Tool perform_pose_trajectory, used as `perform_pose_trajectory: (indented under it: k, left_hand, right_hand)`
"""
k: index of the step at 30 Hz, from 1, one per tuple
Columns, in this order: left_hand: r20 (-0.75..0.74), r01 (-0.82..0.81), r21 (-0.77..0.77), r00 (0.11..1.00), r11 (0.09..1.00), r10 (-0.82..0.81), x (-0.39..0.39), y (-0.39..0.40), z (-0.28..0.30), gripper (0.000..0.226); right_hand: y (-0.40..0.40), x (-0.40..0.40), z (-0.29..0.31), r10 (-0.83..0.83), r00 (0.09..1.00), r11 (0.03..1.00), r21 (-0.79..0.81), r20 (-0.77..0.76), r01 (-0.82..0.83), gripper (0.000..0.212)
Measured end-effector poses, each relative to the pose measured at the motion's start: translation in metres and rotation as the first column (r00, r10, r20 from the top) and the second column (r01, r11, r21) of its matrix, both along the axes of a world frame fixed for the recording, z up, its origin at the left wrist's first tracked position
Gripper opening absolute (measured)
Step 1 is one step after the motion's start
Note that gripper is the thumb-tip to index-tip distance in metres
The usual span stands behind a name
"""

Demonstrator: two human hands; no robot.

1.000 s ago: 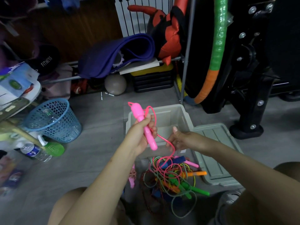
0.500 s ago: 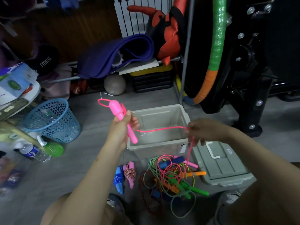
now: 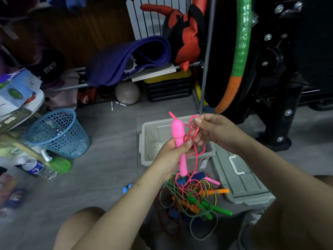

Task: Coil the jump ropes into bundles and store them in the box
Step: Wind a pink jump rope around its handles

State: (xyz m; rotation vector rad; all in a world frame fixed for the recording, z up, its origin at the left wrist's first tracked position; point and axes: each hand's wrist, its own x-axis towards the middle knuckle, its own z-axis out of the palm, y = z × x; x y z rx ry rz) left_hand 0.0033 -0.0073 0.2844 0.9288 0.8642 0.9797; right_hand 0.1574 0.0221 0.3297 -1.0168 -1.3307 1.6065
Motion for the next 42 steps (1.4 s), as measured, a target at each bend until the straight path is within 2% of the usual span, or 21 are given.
perform_pose_trajectory:
  k: [4,9,13,16,20,22,25,27,29,33,36,39,40,42]
  left_hand:
    - [-0.098,-0.003,0.017,0.995,1.0,0.004,0.001,0.004,0.002,0.018]
    - [-0.174,-0.056,-0.061,0.984,0.997,0.045,-0.003,0.01,0.001,0.007]
    - [-0.165,-0.092,-0.066,0.983,0.994,0.08,-0.004,0.011,0.004,0.007]
    - [-0.054,-0.138,-0.113,0.99,0.984,0.133,-0.004,0.012,0.009,0.01]
    - [0.127,-0.223,-0.271,0.956,0.936,0.264,-0.01,0.018,0.016,0.012]
    - [0.218,-0.227,-0.359,0.923,0.905,0.318,-0.014,0.021,0.018,0.013]
    - [0.324,-0.214,-0.431,0.87,0.876,0.372,-0.019,0.023,0.021,0.016]
    - [0.351,-0.222,-0.439,0.85,0.871,0.394,-0.021,0.024,0.023,0.021]
    - [0.344,-0.24,-0.436,0.846,0.867,0.408,-0.024,0.024,0.025,0.022]
    - [0.288,-0.325,-0.39,0.846,0.861,0.449,-0.033,0.03,0.024,0.011]
    - [0.197,-0.423,-0.301,0.849,0.855,0.49,-0.04,0.032,0.022,0.015]
    - [0.16,-0.5,-0.243,0.825,0.831,0.542,-0.052,0.035,0.023,0.014]
    - [0.149,-0.532,-0.228,0.809,0.816,0.569,-0.058,0.036,0.023,0.014]
    - [0.098,-0.595,-0.185,0.781,0.782,0.617,-0.071,0.039,0.026,0.014]
  right_hand:
    - [0.002,0.0,0.0,-0.029,1.0,0.999,0.02,0.0,0.029,0.017]
    - [0.007,0.004,-0.005,-0.135,0.963,0.983,0.155,0.232,0.1,0.018]
    - [0.009,0.004,-0.008,-0.161,0.953,0.98,0.156,0.258,0.124,0.023]
    - [0.006,0.001,-0.012,-0.167,0.949,0.986,0.071,0.266,0.154,0.024]
    - [-0.005,-0.012,-0.025,-0.081,0.927,0.985,-0.112,0.367,0.13,0.022]
    - [-0.01,-0.018,-0.034,0.05,0.917,0.974,-0.223,0.396,0.043,0.03]
    - [-0.015,-0.023,-0.048,0.229,0.941,0.938,-0.314,0.249,-0.145,0.051]
    - [-0.018,-0.024,-0.054,0.298,0.934,0.925,-0.303,0.196,-0.231,0.064]
    - [-0.021,-0.025,-0.055,0.34,0.907,0.925,-0.26,0.248,-0.276,0.07]
    - [-0.023,-0.021,-0.048,0.309,0.878,0.95,-0.161,0.366,-0.267,0.069]
    - [-0.022,-0.016,-0.04,0.295,0.871,0.955,-0.105,0.393,-0.277,0.061]
    - [-0.02,-0.006,-0.032,0.307,0.812,0.948,-0.085,0.497,-0.307,0.051]
    - [-0.018,-0.002,-0.03,0.314,0.753,0.938,-0.067,0.578,-0.34,0.046]
    - [-0.013,0.01,-0.031,0.327,0.505,0.882,-0.065,0.799,-0.467,0.037]
